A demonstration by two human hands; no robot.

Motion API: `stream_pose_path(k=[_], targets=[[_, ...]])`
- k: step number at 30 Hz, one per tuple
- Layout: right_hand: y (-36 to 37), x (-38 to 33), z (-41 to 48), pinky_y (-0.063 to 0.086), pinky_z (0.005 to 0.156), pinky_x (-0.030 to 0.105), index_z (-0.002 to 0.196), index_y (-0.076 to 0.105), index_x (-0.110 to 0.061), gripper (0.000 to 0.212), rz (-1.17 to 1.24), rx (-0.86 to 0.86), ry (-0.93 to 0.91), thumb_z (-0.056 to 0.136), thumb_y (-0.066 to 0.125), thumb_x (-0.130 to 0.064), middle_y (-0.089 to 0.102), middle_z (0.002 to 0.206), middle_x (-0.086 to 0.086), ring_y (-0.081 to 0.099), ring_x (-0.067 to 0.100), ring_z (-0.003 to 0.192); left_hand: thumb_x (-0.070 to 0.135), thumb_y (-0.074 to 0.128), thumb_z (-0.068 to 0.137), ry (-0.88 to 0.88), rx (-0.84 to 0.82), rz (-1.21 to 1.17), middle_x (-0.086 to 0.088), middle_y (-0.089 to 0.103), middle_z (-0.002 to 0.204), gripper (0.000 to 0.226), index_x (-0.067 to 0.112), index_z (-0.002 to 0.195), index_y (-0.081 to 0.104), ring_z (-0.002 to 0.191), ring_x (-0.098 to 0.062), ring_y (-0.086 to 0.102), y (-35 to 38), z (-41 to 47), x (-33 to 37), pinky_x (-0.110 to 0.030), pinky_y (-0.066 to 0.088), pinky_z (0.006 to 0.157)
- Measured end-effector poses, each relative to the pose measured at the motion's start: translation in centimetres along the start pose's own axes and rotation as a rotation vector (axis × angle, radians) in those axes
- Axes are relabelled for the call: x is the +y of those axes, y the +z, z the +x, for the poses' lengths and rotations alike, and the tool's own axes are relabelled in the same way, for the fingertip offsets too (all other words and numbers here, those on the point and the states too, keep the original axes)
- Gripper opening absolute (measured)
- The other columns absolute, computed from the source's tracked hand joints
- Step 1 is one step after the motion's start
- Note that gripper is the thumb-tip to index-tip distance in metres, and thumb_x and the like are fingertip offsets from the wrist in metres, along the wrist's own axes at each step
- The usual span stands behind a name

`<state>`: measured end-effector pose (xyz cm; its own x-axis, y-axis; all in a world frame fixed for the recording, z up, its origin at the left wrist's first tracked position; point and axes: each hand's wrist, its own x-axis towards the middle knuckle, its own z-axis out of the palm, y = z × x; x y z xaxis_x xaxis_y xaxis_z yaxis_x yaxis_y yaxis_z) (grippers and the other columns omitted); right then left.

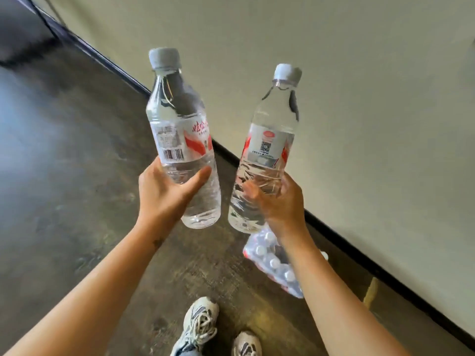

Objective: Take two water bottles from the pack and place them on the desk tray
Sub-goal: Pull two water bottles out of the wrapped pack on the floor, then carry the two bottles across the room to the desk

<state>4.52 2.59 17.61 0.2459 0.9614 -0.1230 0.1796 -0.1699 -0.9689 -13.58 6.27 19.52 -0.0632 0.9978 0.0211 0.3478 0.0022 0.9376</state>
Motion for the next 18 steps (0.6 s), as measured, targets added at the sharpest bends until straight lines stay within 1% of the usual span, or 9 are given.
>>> stream_pose_path(k=[1, 2, 4, 6, 8, 11, 13, 15, 18], targets=[[1.1, -2.7, 0.0, 0.056, 0.073, 0.023, 0.079, 0.06, -0.044, 0.026, 0.02, -0.047, -0.024, 0.06, 0.078, -0.045, 0.069, 0.075, -0.025, 0.068, -0.002, 0.077, 0.054, 0.069, 0.06, 0.019, 0.036, -0.01, 0.014, 0.072, 0.088, 0.041, 0.03, 0.093, 0.066, 0.086, -0.006, 0.068, -2.6, 0.3, 2.1, -0.031, 0.057, 0.081], [2.0, -4.9, -0.2, 0.057, 0.074, 0.025, 0.081, 0.06, -0.043, 0.027, 0.038, -0.094, -0.047, 0.059, 0.077, -0.045, 0.069, 0.08, -0.022, 0.068, 0.0, 0.078, 0.055, 0.068, 0.059, 0.036, 0.067, -0.009, 0.021, 0.071, 0.082, 0.035, 0.036, 0.088, 0.065, 0.082, -0.001, 0.068, -4.7, 0.4, 3.8, -0.024, 0.057, 0.076], [4.9, -10.9, -0.4, 0.056, 0.068, 0.015, 0.086, 0.058, -0.042, 0.036, 0.078, -0.184, -0.122, 0.053, 0.072, -0.053, 0.069, 0.083, -0.023, 0.068, -0.003, 0.078, 0.056, 0.067, 0.058, 0.068, 0.157, 0.006, 0.024, 0.07, 0.075, 0.027, 0.042, 0.081, 0.063, 0.077, 0.001, 0.068, -10.1, 0.7, 8.0, -0.018, 0.055, 0.069], [8.2, -17.2, -0.5, 0.05, 0.058, 0.005, 0.085, 0.057, -0.045, 0.034, 0.115, -0.278, -0.192, 0.054, 0.069, -0.054, 0.068, 0.074, -0.033, 0.065, -0.01, 0.073, 0.058, 0.066, 0.058, 0.106, 0.239, 0.05, 0.022, 0.069, 0.075, 0.025, 0.045, 0.079, 0.062, 0.075, 0.002, 0.068, -16.0, 0.6, 12.1, -0.014, 0.054, 0.066], [11.5, -22.9, -0.9, 0.048, 0.056, 0.004, 0.082, 0.057, -0.05, 0.026, 0.15, -0.361, -0.26, 0.059, 0.069, -0.048, 0.064, 0.073, -0.042, 0.065, -0.011, 0.073, 0.061, 0.062, 0.058, 0.145, 0.309, 0.099, 0.02, 0.068, 0.077, 0.03, 0.042, 0.081, 0.062, 0.074, 0.005, 0.067, -21.4, 0.6, 15.4, -0.011, 0.052, 0.065], [17.5, -31.7, -1.4, 0.05, 0.059, 0.007, 0.087, 0.058, -0.047, 0.031, 0.201, -0.472, -0.359, 0.059, 0.072, -0.048, 0.066, 0.077, -0.04, 0.067, -0.006, 0.078, 0.065, 0.059, 0.057, 0.182, 0.421, 0.153, 0.016, 0.069, 0.075, 0.044, 0.03, 0.083, 0.067, 0.069, 0.003, 0.067, -30.4, 0.6, 20.0, -0.013, 0.051, 0.064], [21.6, -36.9, -2.0, 0.05, 0.056, 0.007, 0.086, 0.06, -0.042, 0.032, 0.243, -0.545, -0.402, 0.058, 0.075, -0.048, 0.068, 0.076, -0.036, 0.068, -0.004, 0.077, 0.067, 0.057, 0.055, 0.2, 0.513, 0.205, 0.017, 0.067, 0.069, 0.049, 0.026, 0.08, 0.068, 0.062, 0.005, 0.064, -36.2, 0.8, 21.9, -0.005, 0.046, 0.058], [26.3, -41.6, -2.5, 0.048, 0.053, 0.007, 0.083, 0.061, -0.04, 0.029, 0.261, -0.608, -0.447, 0.06, 0.076, -0.046, 0.069, 0.073, -0.035, 0.068, -0.004, 0.073, 0.064, 0.06, 0.055, 0.182, 0.61, 0.229, 0.011, 0.067, 0.066, 0.05, 0.022, 0.078, 0.068, 0.059, 0.006, 0.062, -42.2, 1.0, 23.4, -0.004, 0.044, 0.055], [33.7, -47.9, -3.0, 0.049, 0.053, 0.008, 0.082, 0.063, -0.036, 0.03, 0.285, -0.698, -0.509, 0.058, 0.077, -0.047, 0.07, 0.071, -0.032, 0.069, -0.002, 0.072, 0.066, 0.06, 0.052, 0.164, 0.732, 0.241, 0.014, 0.064, 0.06, 0.045, 0.025, 0.07, 0.065, 0.052, 0.01, 0.06, -51.0, 1.5, 25.0, -0.004, 0.041, 0.05]])
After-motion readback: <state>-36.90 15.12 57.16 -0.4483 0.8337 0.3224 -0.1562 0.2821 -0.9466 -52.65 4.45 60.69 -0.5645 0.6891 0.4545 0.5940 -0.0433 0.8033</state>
